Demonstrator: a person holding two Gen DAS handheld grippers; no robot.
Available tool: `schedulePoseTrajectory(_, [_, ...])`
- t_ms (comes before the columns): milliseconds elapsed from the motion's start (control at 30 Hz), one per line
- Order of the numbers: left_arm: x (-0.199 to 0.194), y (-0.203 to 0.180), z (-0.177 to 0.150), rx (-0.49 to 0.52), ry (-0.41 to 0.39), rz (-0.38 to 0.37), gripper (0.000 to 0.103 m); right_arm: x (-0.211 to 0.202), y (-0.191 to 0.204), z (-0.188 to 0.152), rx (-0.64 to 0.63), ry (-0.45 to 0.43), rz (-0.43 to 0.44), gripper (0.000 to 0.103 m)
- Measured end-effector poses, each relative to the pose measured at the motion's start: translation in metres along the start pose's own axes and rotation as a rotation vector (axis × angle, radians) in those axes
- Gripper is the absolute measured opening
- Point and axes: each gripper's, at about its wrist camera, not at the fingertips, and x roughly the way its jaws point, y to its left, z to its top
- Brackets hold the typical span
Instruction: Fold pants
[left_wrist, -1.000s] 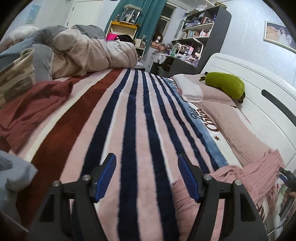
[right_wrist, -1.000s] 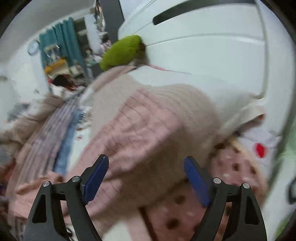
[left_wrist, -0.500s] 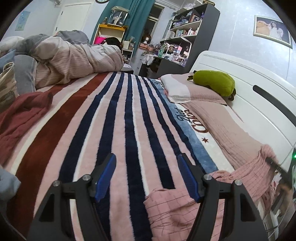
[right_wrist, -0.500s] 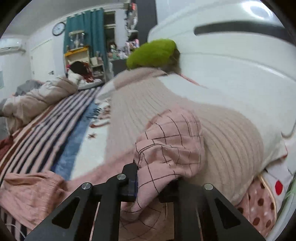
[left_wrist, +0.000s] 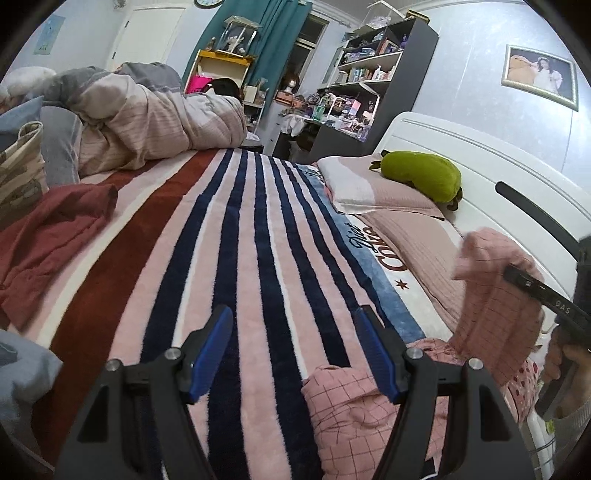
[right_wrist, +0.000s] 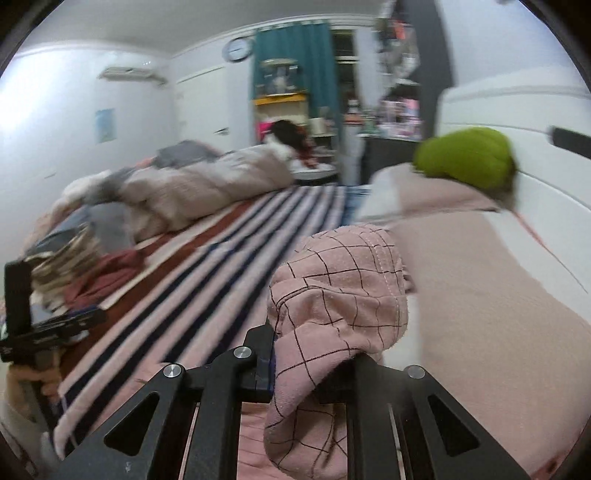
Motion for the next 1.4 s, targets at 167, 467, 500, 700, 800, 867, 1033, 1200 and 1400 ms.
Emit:
schedulePoseTrajectory(167, [-0.007,0.004,-0.002,0.023,0.001,0.001,0.065,0.036,0.064,-0.007,-0.055,0.072,0.108,0.008])
schedulePoseTrajectory(467, [0.000,0.008,-0.010,0.031,0.060,-0.031,0.065,0.100,0.129,-0.077,-0.182,0.384,0.232,0.024])
schedulePoseTrajectory(500, [0.001,0.006,-0.011,0.036,0.063,-0.036,0.065,0.104,0.129,-0.084,-0.168,0.420,0.271,0.034])
schedulePoseTrajectory(700, [0.005,-0.012,-0.012,0.052,0.078,-0.084,0.066,0.072,0.117,-0.076,-0.173,0.370,0.337,0.052])
schedulePoseTrajectory(800, [0.006,-0.030,-0.014,0.075,0.090,-0.118,0.068,0.043,0.089,-0.056,-0.123,0.296,0.327,0.057])
schedulePoseTrajectory(867, [0.008,-0.047,-0.016,0.095,0.107,-0.147,0.072,0.021,0.065,-0.049,-0.106,0.241,0.262,0.057])
schedulePoseTrajectory(1033, [0.022,-0.083,-0.026,0.152,0.167,-0.142,0.075,-0.006,0.010,-0.051,-0.076,0.171,0.095,0.058])
schedulePoseTrajectory(1200, [0.049,-0.110,-0.042,0.212,0.232,-0.035,0.076,-0.008,-0.026,-0.066,0.037,0.174,0.106,0.058])
schedulePoseTrajectory(1400, [0.068,-0.103,-0.043,0.212,0.230,0.141,0.065,-0.006,-0.046,-0.084,0.064,0.176,0.133,0.058])
